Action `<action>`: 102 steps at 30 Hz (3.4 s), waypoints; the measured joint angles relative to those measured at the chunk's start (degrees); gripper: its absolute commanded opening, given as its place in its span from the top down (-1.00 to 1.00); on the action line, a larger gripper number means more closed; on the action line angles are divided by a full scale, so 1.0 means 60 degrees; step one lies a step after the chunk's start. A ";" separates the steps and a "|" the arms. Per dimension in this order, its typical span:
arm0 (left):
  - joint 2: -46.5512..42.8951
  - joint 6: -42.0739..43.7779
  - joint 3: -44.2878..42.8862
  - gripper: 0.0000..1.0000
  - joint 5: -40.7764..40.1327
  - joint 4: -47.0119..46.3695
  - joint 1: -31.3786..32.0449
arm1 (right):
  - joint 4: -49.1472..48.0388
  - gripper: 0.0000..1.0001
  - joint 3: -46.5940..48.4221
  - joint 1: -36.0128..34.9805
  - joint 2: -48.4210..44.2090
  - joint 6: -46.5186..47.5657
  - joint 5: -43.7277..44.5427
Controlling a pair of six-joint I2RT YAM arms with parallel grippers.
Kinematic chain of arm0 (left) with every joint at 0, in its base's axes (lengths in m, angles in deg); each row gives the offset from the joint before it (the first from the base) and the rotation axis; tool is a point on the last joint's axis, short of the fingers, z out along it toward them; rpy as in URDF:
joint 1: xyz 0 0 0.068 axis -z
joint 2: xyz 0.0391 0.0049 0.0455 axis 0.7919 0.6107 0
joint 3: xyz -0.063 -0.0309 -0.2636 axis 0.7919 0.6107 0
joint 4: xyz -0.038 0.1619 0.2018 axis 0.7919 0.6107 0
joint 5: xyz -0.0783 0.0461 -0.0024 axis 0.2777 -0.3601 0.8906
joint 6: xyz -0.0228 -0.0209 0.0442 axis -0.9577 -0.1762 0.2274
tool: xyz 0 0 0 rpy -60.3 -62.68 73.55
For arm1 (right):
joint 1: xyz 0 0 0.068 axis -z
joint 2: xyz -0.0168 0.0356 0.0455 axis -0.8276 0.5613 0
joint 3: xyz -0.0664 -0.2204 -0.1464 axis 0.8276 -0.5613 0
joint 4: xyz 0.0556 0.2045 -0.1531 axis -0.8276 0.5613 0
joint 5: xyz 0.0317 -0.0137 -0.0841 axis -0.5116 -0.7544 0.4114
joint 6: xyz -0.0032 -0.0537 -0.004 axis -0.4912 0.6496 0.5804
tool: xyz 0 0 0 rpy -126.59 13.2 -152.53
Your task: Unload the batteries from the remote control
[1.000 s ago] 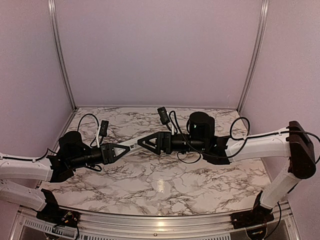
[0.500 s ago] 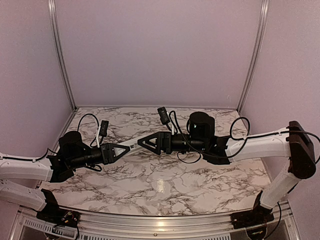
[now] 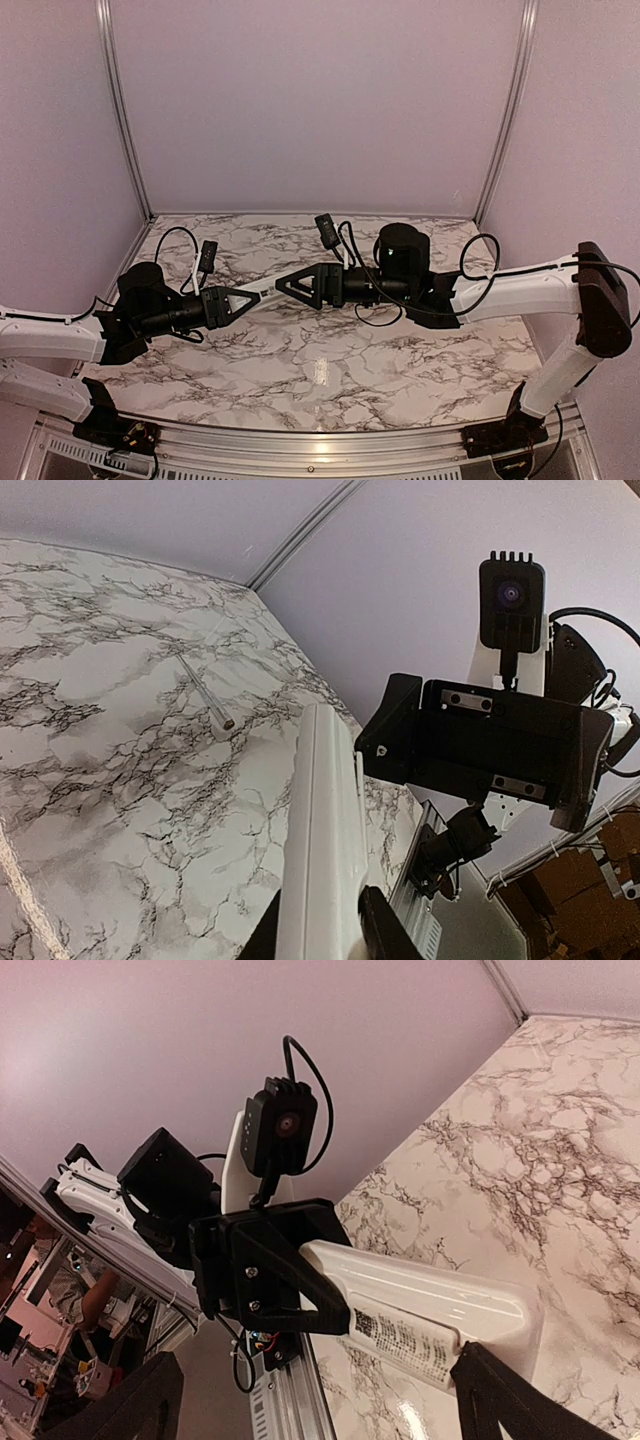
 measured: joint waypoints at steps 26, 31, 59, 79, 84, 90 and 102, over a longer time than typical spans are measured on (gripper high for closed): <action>-0.0007 0.0117 0.0000 1.00 -0.0379 0.0182 0.0208 | 0.0007 -0.83 -0.0131 0.0007 -0.0069 0.0000 -0.0015; -0.0007 0.0146 0.0000 1.00 -0.0474 0.0197 0.0237 | 0.0007 -0.83 -0.0138 0.0007 -0.0069 -0.0004 0.0000; -0.0015 0.0313 -0.0018 1.00 -0.1355 0.0936 0.0240 | -0.0670 -0.83 -0.0138 -0.0368 -0.0004 -0.0117 -0.1093; -0.0015 0.0324 -0.0018 1.00 -0.1534 0.0940 0.0240 | -0.0674 -0.83 -0.0138 -0.0379 0.0084 -0.0113 -0.1104; -0.0015 0.0361 -0.0018 1.00 -0.1778 0.1009 0.0240 | -0.0656 -0.83 -0.0138 -0.0379 0.0186 -0.0076 -0.1042; -0.0011 0.0452 -0.0171 1.00 -0.2004 0.1042 0.0284 | -0.0368 -0.83 -0.0135 -0.0379 0.0393 -0.0004 -0.0852; 0.0157 0.0561 -0.0390 1.00 -0.2182 0.0984 0.0324 | 0.0022 -0.83 -0.0131 -0.0379 0.0681 0.0178 -0.0652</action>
